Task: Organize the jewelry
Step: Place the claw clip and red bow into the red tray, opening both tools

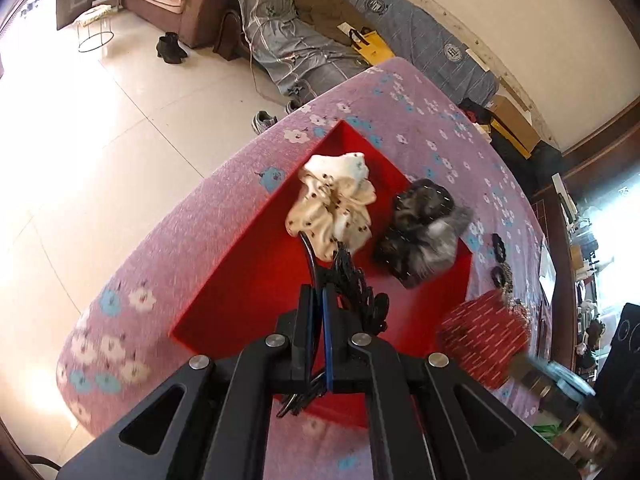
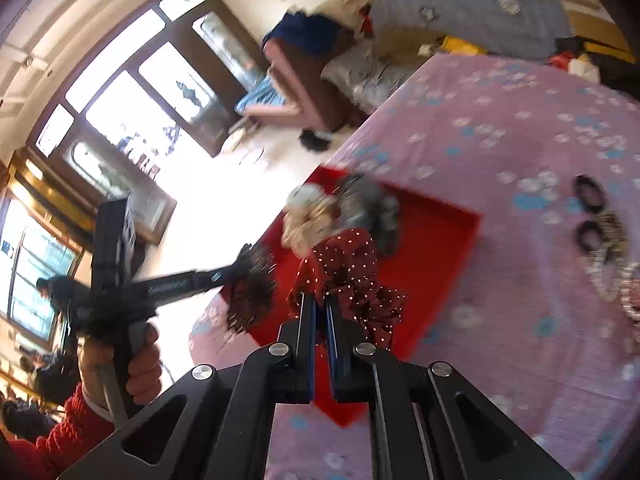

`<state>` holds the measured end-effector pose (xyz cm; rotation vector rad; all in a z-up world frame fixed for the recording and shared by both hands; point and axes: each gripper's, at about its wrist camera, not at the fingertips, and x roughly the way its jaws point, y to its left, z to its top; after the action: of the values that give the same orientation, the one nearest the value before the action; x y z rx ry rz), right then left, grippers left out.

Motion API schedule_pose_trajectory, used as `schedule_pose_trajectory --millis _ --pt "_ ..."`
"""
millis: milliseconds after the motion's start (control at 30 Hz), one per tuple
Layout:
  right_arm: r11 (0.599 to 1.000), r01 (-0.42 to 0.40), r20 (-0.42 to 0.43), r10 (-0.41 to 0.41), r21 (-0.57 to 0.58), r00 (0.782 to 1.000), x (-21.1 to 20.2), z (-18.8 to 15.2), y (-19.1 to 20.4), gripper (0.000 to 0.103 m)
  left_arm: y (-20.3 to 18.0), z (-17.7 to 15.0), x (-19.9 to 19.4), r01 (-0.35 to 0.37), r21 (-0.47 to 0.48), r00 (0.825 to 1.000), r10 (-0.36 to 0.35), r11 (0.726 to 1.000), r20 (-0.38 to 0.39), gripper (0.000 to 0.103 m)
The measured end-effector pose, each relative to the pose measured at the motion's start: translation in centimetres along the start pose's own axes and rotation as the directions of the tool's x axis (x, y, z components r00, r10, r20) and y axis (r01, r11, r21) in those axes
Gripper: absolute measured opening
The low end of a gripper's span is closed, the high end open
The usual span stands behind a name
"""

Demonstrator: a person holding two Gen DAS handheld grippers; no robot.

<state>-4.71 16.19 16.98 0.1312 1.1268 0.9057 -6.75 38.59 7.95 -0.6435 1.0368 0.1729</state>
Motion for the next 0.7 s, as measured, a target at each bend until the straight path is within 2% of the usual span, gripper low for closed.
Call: schedule_pose_trajectory --millis 167,367,567,633,667,700 --pt "1.0 0.009 -0.091 -0.011 -0.018 0.996 4.7 0.0 1.2 0.006 0.4 1.0 1.2 -0.053 0.028 0.998 0.053 0.998 -0.013 0.004" --pt "0.999 0.014 -0.163 -0.023 -0.052 0.986 8.5 -0.8 2.1 0.006 1.2 1.4 1.5 -0.049 0.016 0.999 0.049 0.999 -0.019 0.004" --pt "0.998 -0.001 -0.196 -0.01 -0.056 0.981 10.3 -1.4 2.5 0.009 1.5 1.3 0.5 -0.038 -0.005 0.999 0.038 0.999 -0.007 0.005" --pt "0.998 -0.008 -0.202 -0.003 -0.055 0.979 10.0 -1.4 2.3 0.016 1.5 1.3 -0.5 -0.019 -0.01 1.0 0.019 1.0 0.008 0.012" --pt "0.998 -0.007 -0.197 -0.005 -0.061 0.98 9.6 -1.3 2.4 0.025 1.5 1.4 -0.8 -0.013 -0.013 1.0 0.013 1.0 0.012 0.02" --pt "0.998 -0.004 -0.189 -0.009 -0.07 0.982 9.1 -1.2 2.5 0.032 1.5 1.4 -1.4 -0.005 -0.022 1.0 0.005 1.0 0.024 0.024"
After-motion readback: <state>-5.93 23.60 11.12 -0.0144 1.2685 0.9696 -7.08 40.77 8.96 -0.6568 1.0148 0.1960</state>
